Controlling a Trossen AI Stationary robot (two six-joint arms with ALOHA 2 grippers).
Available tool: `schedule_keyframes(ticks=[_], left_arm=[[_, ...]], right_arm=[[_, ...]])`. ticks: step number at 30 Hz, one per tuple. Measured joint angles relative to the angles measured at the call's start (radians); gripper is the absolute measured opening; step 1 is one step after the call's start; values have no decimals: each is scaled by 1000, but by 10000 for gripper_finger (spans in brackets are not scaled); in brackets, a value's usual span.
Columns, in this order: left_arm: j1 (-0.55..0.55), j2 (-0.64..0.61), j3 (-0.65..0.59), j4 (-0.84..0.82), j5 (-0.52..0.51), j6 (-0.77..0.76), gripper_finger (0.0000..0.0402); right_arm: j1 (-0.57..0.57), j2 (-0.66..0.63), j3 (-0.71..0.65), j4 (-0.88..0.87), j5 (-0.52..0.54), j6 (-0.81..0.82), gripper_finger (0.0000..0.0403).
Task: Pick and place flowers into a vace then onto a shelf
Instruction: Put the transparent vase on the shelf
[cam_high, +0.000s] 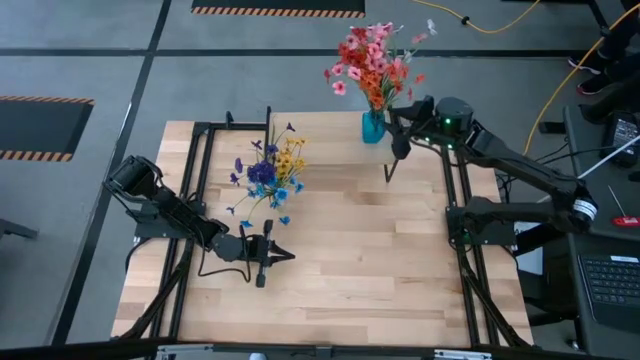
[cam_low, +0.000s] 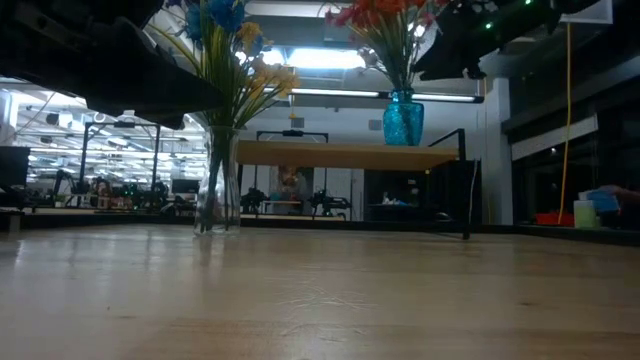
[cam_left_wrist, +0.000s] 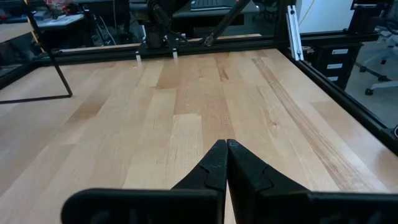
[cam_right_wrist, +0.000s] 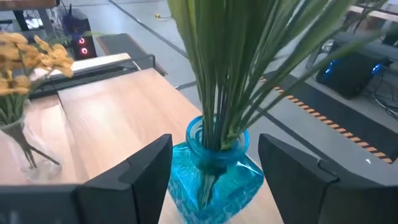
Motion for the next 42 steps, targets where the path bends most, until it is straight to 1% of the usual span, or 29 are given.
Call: schedule_keyframes(ticks=[6,9,12,16,18,19,22,24,29,32,34,37,42], left_arm=[[0,0,0,0,0,2,1],[-2,-2,0,-1,-6,3,3],[-9,-29,0,-16,-27,2,4],[-31,-99,0,-88,-49,-2,1],[-45,-144,1,-155,-82,-32,3],[-52,-168,1,-200,-105,-57,3],[-81,-247,0,-357,-173,-134,2],[-102,-298,0,-457,-221,-182,1],[-128,-384,1,-647,-376,-299,9],[-123,-398,0,-697,-443,-388,14],[-115,-397,1,-721,-464,-433,21],[-102,-396,1,-760,-468,-446,40],[-77,-396,0,-804,-469,-493,94]], right_arm=[[14,-61,0,-88,-1,28,240],[55,-89,0,-129,0,20,218],[127,-101,0,-166,0,1,169],[241,-102,0,-209,3,-2,72],[296,-102,-3,-215,39,-2,25],[324,-103,-14,-204,66,-2,13],[397,-102,-68,-178,151,28,14],[441,-102,-120,-120,190,48,15],[538,-102,-237,90,195,56,4],[582,-102,-286,179,196,53,11],[608,-100,-319,236,196,51,13],[635,-97,-377,319,195,51,11],[656,-93,-466,428,195,57,3]])
